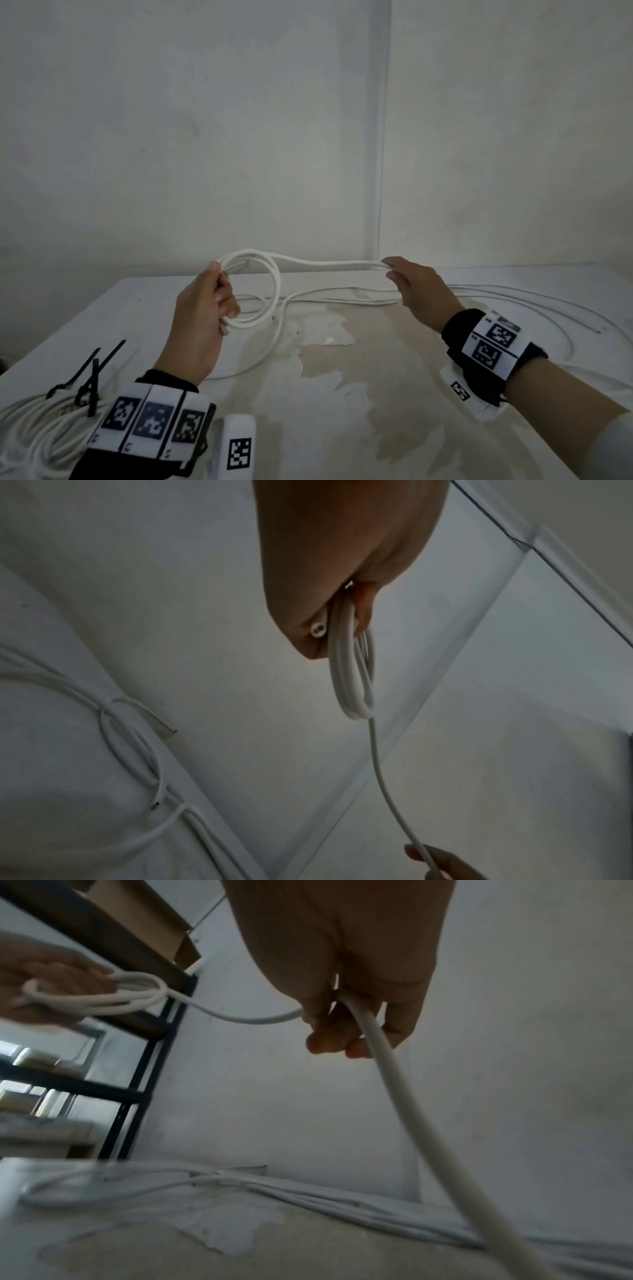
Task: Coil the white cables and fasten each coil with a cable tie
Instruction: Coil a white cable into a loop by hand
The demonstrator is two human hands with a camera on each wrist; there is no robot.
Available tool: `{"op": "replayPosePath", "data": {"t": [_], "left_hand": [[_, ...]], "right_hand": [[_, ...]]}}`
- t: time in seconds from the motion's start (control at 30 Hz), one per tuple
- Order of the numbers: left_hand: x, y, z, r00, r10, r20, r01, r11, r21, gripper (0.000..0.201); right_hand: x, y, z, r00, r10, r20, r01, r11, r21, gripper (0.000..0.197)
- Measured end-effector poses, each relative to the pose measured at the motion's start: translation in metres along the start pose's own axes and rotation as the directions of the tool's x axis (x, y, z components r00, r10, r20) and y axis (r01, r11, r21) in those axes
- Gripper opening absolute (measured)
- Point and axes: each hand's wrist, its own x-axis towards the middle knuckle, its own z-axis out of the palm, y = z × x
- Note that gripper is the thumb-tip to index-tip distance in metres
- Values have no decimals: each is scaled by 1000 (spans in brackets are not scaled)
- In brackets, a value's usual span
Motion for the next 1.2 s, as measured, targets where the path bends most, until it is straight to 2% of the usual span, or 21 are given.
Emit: {"op": "replayPosePath", "data": {"t": [0.1,0.23,0.37,0.57,0.63,0.67,0.7,0.8,0.93,1.03,1.13,1.2], "left_hand": [[-1,-1,2,999,25,-28,-26,999,-26,34],[0,-2,7,998,40,-41,-41,999,-19,35],[-1,-9,11,996,60,-58,-61,998,-8,36],[-3,-17,34,995,101,-12,-100,993,59,34],[-2,-19,42,991,133,-6,-131,985,113,34],[-2,-21,44,989,151,-8,-148,977,154,34],[0,-23,45,986,169,-10,-163,967,197,34],[4,-30,46,977,213,-9,-200,933,298,33],[10,-42,47,962,273,4,-246,860,448,32],[12,-53,52,957,285,56,-272,811,518,28],[6,-62,61,960,253,120,-277,794,542,27],[0,-66,67,956,232,178,-292,779,554,27]], "right_hand": [[0,-1,5,999,-9,37,11,998,-57,41],[0,9,10,975,102,199,-78,989,-125,47],[-3,16,11,987,120,106,-116,992,-50,35],[-1,19,28,977,28,213,29,965,-261,45],[-4,13,33,979,-134,151,174,939,-296,38],[-6,10,35,972,-215,98,235,916,-326,25],[-8,7,34,953,-297,62,299,885,-358,15],[-15,-1,33,895,-446,-15,401,818,-412,30],[-23,-8,27,801,-593,-86,532,770,-352,29],[-26,-18,26,709,-697,-111,644,703,-302,32],[-27,-30,28,645,-757,-104,711,645,-282,15],[-24,-35,29,627,-771,-111,727,631,-271,5]]}}
